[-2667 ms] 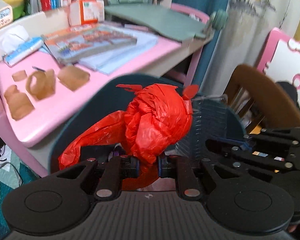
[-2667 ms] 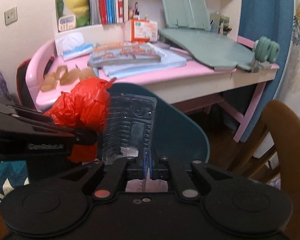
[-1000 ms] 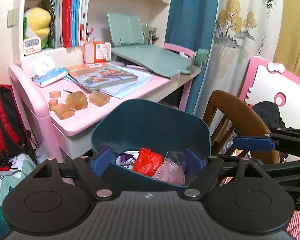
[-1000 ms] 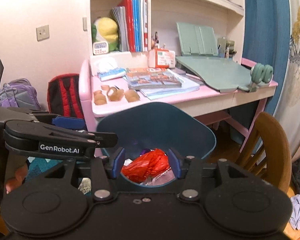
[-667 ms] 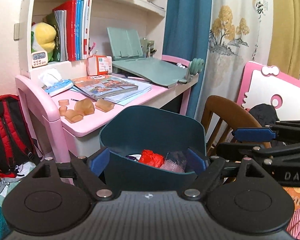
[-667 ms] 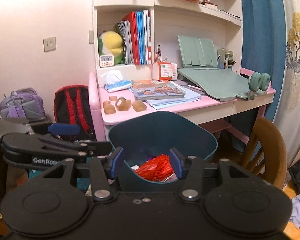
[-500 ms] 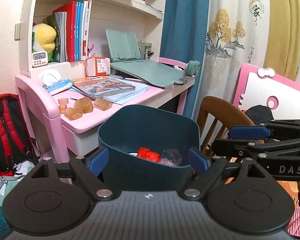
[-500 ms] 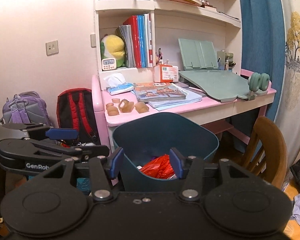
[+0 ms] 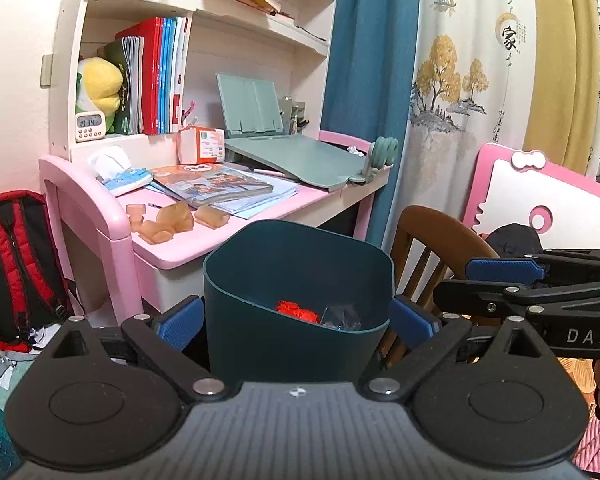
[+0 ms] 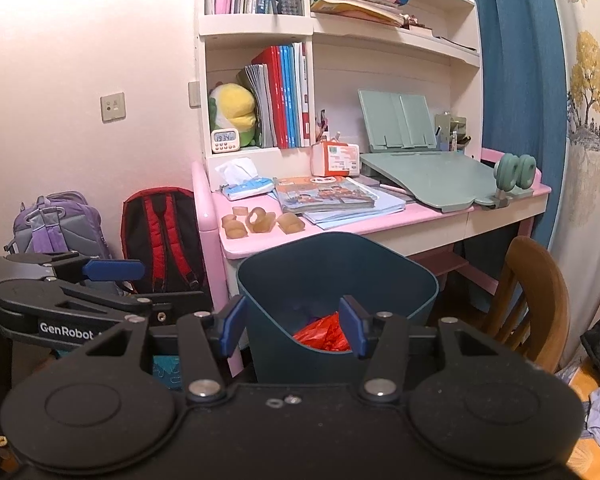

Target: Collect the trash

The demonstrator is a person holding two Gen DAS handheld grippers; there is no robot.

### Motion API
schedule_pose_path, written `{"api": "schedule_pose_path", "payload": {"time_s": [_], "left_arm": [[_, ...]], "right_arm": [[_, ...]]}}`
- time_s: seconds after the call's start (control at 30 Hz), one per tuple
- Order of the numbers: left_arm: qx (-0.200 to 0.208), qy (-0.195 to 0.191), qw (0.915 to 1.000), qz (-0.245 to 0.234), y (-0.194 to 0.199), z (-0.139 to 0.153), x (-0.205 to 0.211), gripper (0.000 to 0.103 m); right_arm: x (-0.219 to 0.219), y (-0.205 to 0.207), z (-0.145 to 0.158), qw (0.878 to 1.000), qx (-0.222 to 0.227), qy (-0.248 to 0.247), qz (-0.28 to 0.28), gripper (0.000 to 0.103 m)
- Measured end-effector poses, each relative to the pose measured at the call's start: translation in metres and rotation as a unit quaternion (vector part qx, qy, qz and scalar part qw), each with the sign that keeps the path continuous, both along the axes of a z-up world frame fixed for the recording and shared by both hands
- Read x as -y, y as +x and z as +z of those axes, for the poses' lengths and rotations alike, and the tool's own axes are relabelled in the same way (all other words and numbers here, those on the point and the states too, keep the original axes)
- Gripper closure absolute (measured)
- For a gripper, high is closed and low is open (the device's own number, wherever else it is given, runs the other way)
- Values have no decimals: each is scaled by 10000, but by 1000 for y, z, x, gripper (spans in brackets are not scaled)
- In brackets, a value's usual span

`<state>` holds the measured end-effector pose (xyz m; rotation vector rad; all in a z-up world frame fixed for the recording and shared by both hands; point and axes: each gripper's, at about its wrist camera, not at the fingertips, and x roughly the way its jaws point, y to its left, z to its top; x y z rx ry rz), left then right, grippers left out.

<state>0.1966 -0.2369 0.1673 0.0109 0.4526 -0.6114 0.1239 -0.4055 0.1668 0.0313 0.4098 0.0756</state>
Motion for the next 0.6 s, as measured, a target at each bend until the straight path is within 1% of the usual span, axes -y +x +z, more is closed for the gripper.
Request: {"api": "schedule_pose_path", "payload": {"time_s": [0.27, 0.4, 0.6], "left_arm": [[90, -112, 9999, -40, -6, 7, -5, 3], [18, -203, 9998, -57, -5, 7, -8, 3], [29, -188, 9998, -17, -5, 7, -9, 3]], "right_arm": [[-2, -10, 2, 9999, 121, 53, 0, 52], [-4, -12, 3, 9999, 133, 42, 10, 52], [-8, -15, 4, 9998, 149, 11, 107, 52]]}}
